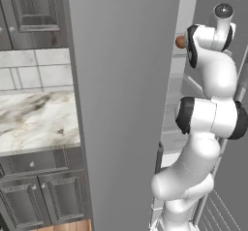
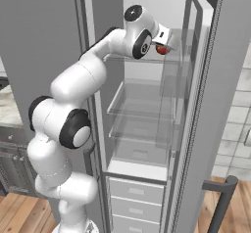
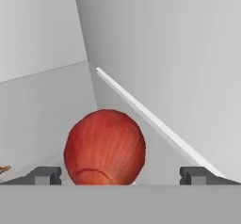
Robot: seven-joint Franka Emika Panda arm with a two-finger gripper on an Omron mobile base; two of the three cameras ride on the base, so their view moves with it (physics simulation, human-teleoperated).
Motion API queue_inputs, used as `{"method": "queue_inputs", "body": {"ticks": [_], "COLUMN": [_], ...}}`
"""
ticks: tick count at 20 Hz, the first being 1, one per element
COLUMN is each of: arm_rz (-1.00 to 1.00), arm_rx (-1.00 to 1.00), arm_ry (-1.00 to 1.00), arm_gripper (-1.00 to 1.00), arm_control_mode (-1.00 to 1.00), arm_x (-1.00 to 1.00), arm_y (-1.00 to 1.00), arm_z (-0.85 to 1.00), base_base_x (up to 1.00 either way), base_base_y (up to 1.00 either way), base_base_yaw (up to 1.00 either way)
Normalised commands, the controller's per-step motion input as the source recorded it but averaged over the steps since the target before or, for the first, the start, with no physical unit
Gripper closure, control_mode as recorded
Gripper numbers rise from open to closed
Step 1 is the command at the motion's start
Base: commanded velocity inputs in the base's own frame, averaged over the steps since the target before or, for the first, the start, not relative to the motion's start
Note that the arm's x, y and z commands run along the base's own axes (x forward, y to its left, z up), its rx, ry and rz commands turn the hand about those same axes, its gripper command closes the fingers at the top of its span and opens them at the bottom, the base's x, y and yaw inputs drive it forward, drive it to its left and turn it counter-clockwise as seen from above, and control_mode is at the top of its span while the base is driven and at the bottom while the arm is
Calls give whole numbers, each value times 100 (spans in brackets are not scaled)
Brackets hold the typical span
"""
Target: Grab the onions from the fridge, place them in the blender, close the lid, and turn on the blender to create a marinade.
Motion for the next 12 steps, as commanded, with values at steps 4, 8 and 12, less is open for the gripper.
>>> {"method": "queue_inputs", "body": {"ticks": [4, 8, 12], "arm_rz": [0, 0, 0], "arm_rx": [0, 0, 0], "arm_ry": [3, 0, 0], "arm_gripper": [-100, -100, -100], "arm_control_mode": [-100, -100, -100], "arm_x": [52, 38, 14], "arm_y": [-5, 0, 0], "arm_z": [-11, -14, -24], "base_base_x": [0, 0, 0], "base_base_y": [0, 0, 0], "base_base_yaw": [0, 0, 0]}}
